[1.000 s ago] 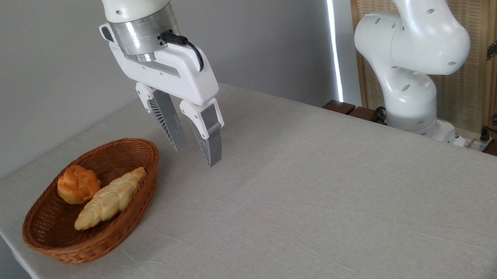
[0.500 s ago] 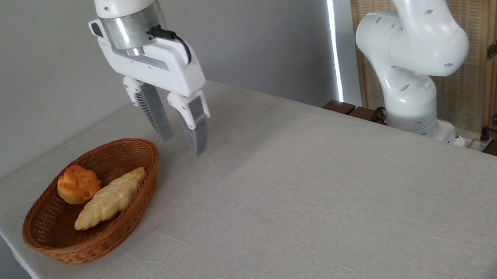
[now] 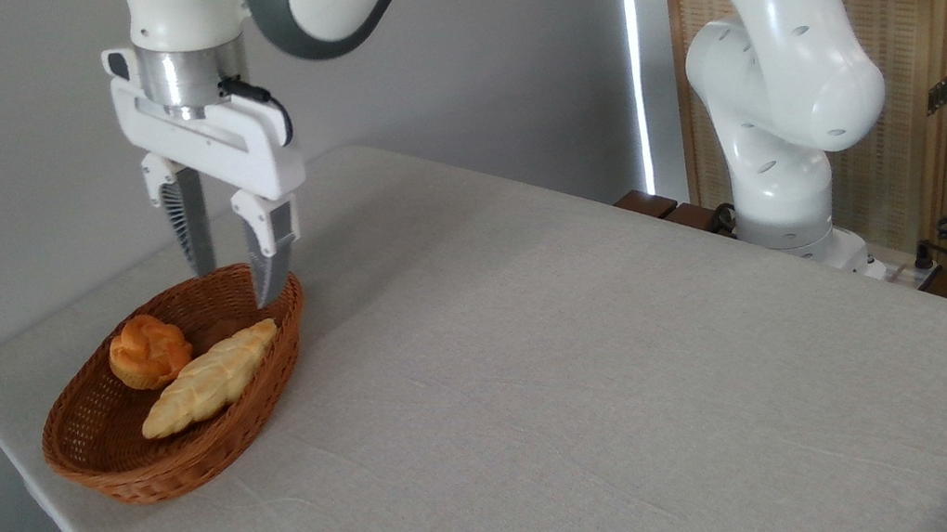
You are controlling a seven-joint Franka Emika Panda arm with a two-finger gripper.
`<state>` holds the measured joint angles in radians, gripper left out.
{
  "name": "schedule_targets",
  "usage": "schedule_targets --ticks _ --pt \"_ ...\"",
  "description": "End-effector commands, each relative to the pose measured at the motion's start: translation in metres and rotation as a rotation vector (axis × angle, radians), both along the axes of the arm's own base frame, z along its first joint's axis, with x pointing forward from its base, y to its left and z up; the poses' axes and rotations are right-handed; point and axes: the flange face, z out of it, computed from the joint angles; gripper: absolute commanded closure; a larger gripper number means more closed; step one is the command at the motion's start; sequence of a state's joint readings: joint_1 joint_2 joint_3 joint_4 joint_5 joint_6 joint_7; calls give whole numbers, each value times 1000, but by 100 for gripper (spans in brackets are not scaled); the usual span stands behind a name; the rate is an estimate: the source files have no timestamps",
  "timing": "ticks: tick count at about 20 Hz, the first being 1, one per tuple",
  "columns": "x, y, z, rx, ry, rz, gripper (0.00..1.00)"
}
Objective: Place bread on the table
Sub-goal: 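Move the open gripper over the round orange bun in the basket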
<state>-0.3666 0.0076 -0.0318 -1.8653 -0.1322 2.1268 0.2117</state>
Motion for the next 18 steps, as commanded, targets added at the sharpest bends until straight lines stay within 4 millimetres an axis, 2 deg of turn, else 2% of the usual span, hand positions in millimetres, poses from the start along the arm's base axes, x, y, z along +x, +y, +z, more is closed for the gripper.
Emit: schedule_targets --ticks 1,6,10,13,14,18 --pt "8 -33 -20 -62 -32 77 0" --pt "19 -65 -50 -132 -61 170 0" --pt "26 -82 -68 -183 -88 215 0" --pt "32 -89 -77 -229 -120 262 0" --pt "29 -99 -80 -247 -125 263 0" --pt "33 -104 -93 -264 -132 278 0"
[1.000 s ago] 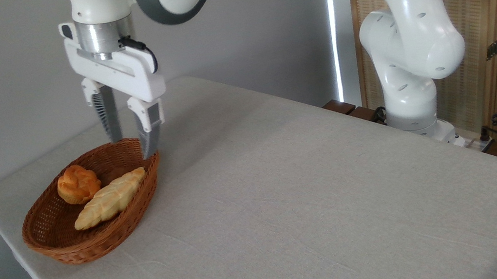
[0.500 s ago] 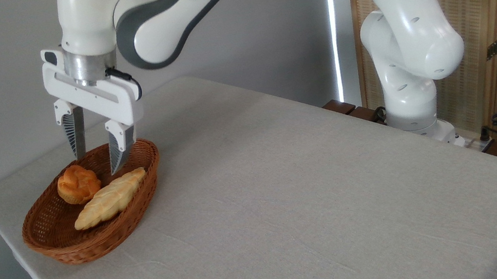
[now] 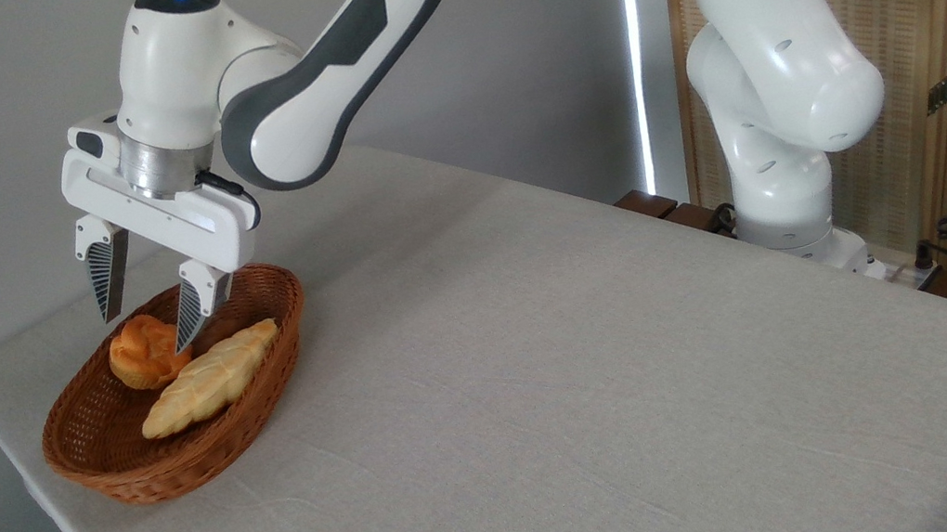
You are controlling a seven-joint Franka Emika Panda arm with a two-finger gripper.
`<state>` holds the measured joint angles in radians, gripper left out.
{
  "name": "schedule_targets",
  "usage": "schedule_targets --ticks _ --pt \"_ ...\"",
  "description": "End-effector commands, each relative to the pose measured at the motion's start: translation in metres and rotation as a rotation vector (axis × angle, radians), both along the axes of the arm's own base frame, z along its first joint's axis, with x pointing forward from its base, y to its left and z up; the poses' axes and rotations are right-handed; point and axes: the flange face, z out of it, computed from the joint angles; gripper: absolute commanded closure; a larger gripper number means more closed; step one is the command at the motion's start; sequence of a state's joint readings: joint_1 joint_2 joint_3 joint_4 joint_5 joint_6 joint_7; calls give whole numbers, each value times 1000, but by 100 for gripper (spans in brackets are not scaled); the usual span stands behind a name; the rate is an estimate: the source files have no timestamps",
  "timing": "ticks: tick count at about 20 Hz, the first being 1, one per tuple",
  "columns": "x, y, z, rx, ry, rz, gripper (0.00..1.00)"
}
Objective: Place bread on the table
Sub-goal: 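Move the open gripper over the round orange bun in the basket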
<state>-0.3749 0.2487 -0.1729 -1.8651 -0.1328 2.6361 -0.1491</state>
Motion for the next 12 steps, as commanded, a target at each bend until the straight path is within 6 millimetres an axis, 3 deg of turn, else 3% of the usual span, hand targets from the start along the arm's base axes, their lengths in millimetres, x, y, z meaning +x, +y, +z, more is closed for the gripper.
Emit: schedule_targets --ticks 1,12 --pt "7 -5 -8 -30 0 24 0" --pt "10 -14 -25 -39 10 25 0"
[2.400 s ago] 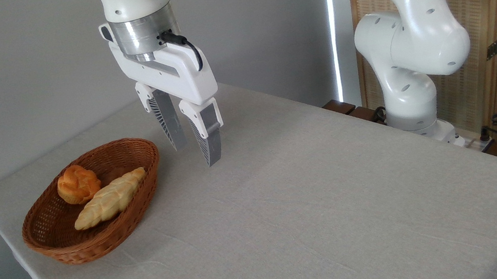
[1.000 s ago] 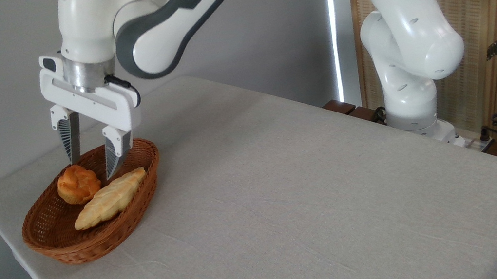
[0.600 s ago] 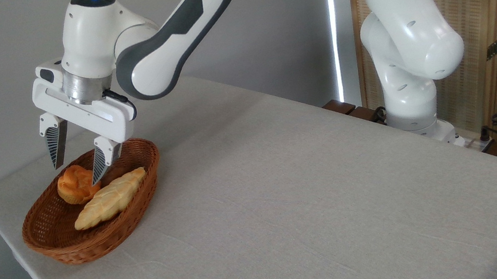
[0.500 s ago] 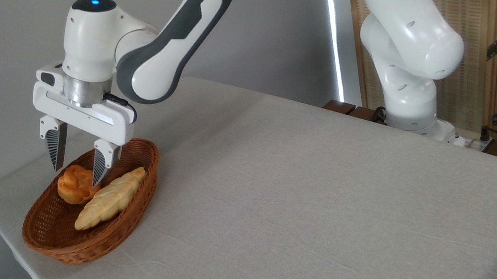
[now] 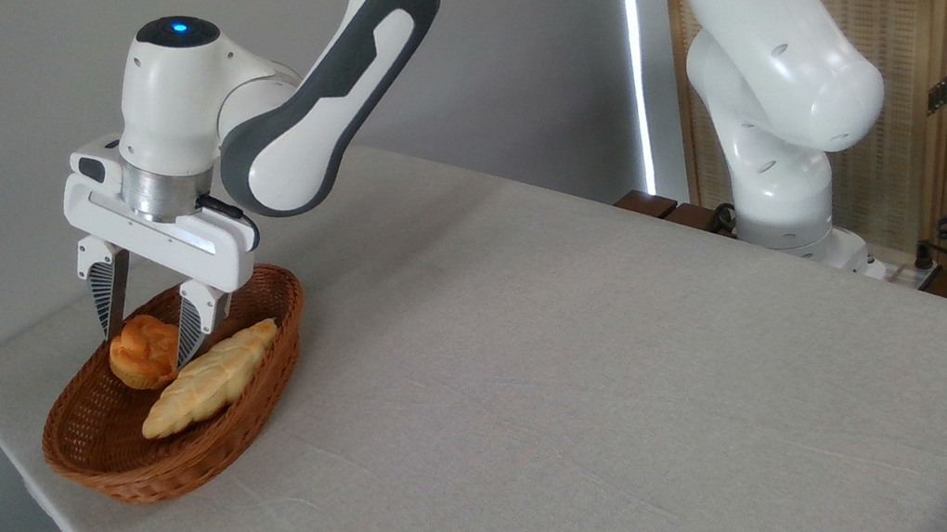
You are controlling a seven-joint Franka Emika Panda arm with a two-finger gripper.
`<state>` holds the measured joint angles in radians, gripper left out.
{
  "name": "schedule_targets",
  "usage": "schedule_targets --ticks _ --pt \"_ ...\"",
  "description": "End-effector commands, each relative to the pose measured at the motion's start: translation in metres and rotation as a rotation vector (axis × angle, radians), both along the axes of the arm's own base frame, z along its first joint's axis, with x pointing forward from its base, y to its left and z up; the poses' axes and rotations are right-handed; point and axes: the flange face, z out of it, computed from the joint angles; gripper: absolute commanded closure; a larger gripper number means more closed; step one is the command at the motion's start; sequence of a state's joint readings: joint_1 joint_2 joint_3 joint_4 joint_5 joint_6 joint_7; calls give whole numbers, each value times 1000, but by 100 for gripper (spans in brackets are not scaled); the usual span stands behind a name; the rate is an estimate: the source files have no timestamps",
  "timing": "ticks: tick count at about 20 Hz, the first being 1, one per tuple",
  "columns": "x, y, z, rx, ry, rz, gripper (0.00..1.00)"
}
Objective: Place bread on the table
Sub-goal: 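Move the open gripper over the round orange bun in the basket, then lower the gripper onto the orange bun, close it, and lift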
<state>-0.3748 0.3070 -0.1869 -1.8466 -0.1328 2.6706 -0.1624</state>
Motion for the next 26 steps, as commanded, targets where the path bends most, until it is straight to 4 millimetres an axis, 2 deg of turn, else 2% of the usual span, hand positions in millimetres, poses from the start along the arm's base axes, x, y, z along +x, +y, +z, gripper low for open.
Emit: schedule_targets --ticks 1,6,11,13,14,16,26 --pt "4 -3 -1 -27 -5 21 0" --pt "3 -5 -1 -25 -4 17 2" --pt "3 -5 -1 -14 -13 4 48" --pt "3 -5 0 -16 -12 7 62" --pt "4 -4 0 -17 -13 9 66" --pt "3 -5 0 -15 -15 4 68" --pt "4 -3 1 -17 -16 9 68"
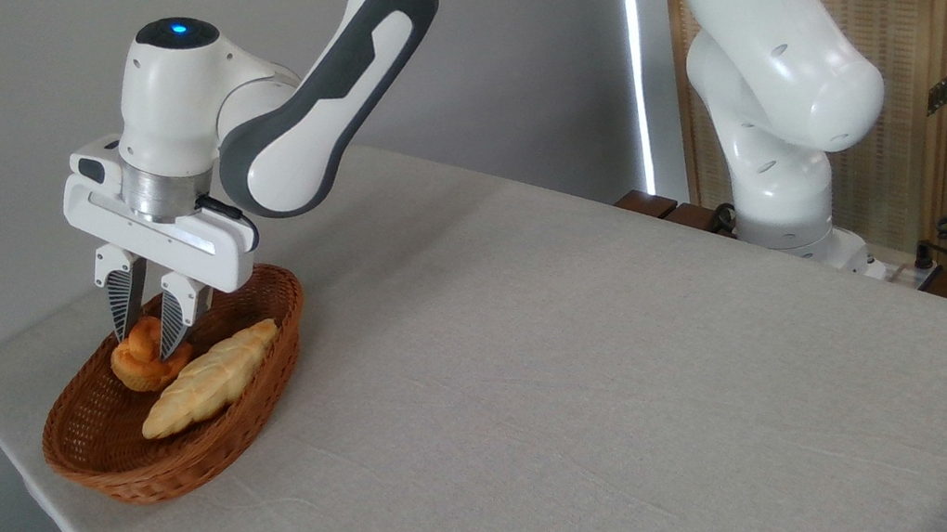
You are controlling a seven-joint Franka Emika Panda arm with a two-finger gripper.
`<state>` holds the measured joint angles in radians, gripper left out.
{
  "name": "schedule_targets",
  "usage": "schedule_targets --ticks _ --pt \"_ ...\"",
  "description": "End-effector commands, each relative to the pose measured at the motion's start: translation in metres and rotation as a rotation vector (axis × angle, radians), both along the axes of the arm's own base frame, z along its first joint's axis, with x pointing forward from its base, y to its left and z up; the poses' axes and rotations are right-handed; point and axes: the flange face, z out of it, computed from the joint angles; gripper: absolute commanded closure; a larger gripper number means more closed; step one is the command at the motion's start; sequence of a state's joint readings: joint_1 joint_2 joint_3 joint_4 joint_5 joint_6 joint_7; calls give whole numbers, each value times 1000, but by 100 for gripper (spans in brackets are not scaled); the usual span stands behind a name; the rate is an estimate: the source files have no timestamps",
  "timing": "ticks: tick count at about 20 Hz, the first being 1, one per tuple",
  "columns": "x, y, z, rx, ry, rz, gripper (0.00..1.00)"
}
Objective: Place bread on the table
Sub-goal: 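Lower the gripper onto the orange bun, close it, and lift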
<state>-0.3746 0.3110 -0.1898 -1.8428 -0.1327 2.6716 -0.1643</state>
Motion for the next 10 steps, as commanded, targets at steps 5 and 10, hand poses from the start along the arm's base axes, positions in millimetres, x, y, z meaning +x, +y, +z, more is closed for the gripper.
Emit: schedule_targets --ticks 5,10 --pt "3 0 9 -11 -30 2 76" --pt "3 0 11 -2 -37 -3 80"
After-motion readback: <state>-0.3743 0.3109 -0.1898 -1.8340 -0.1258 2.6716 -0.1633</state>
